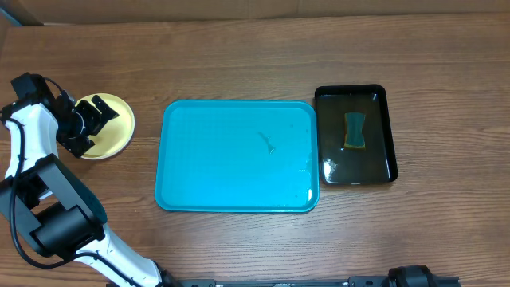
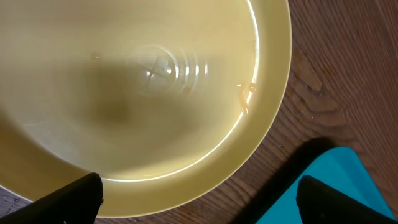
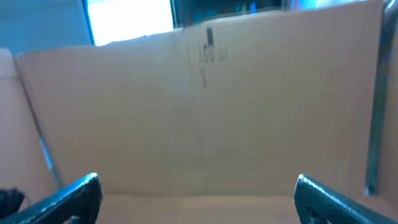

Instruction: Clean dirty plates on tray and stack at the side

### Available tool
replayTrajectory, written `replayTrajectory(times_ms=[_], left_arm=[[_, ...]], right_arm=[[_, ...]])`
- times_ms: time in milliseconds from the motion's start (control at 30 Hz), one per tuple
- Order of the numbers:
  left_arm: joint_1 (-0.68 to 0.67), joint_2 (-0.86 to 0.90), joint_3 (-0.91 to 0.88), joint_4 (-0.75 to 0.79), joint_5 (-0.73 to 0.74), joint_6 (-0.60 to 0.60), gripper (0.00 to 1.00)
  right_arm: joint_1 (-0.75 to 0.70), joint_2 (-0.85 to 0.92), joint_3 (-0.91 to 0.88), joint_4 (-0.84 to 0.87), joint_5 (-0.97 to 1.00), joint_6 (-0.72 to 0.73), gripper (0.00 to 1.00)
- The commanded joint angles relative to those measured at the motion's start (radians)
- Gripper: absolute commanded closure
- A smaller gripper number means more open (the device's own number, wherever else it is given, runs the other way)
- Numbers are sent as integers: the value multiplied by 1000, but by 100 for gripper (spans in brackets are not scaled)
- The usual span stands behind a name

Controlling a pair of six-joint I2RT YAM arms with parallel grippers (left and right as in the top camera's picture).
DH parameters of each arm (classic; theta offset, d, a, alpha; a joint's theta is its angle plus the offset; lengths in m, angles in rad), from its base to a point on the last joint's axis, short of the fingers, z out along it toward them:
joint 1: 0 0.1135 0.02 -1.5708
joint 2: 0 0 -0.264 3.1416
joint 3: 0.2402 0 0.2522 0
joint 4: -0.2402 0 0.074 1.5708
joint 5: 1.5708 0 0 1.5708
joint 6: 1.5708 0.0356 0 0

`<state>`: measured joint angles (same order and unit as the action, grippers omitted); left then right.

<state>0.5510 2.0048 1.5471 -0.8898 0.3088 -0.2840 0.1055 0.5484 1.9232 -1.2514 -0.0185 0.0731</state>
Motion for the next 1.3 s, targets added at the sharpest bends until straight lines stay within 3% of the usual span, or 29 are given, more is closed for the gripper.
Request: replayTrajectory(times_ms=[0, 267, 667, 900, 1267], left_arm=[[2, -31, 10, 2, -6, 18, 0], [2, -31, 10, 1, -6, 19, 0], [2, -31, 10, 2, -6, 19, 1], [-1, -31, 10, 2, -6, 19, 0], [-2, -31, 10, 2, -6, 19, 0]], right_arm=[[-39, -64, -183, 97, -2, -21, 0], [-102, -314, -792, 650, -145, -21, 0], [-101, -469, -1501, 1315, -393, -13, 0], [-101, -546, -1756, 1416, -404, -12, 0], [-99, -546, -1916, 1364, -275, -13, 0]])
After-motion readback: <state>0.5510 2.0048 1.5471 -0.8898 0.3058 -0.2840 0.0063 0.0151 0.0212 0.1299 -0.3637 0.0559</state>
